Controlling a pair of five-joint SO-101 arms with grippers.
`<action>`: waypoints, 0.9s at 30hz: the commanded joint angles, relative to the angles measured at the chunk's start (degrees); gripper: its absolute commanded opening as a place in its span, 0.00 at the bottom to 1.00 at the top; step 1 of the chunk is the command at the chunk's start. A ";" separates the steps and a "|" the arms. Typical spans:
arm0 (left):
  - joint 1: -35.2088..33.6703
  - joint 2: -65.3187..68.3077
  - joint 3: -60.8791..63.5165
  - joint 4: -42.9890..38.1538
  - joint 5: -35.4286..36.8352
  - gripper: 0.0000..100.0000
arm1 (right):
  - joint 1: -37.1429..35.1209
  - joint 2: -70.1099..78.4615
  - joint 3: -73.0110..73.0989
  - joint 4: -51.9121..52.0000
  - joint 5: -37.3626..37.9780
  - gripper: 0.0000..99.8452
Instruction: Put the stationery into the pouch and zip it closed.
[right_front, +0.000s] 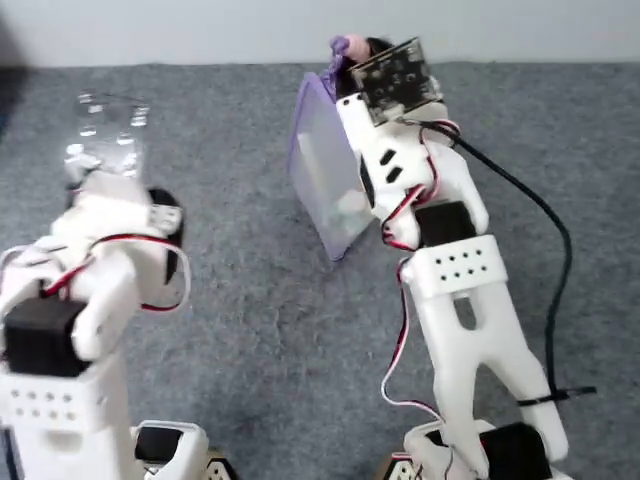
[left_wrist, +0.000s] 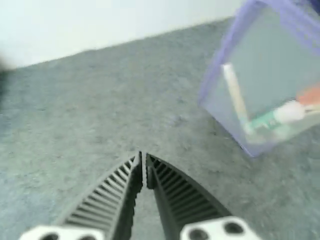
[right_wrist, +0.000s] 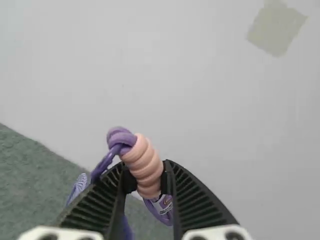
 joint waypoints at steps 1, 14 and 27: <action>-2.55 -3.69 -2.07 -1.58 0.79 0.01 | -5.49 -0.92 -1.41 -2.51 2.37 0.01; -7.82 -5.63 -1.89 1.49 -4.48 0.07 | -16.48 -18.07 -1.05 30.64 -3.52 0.01; -1.32 -5.54 -1.45 10.99 -10.46 0.39 | -17.10 -28.79 0.97 47.25 -7.47 0.01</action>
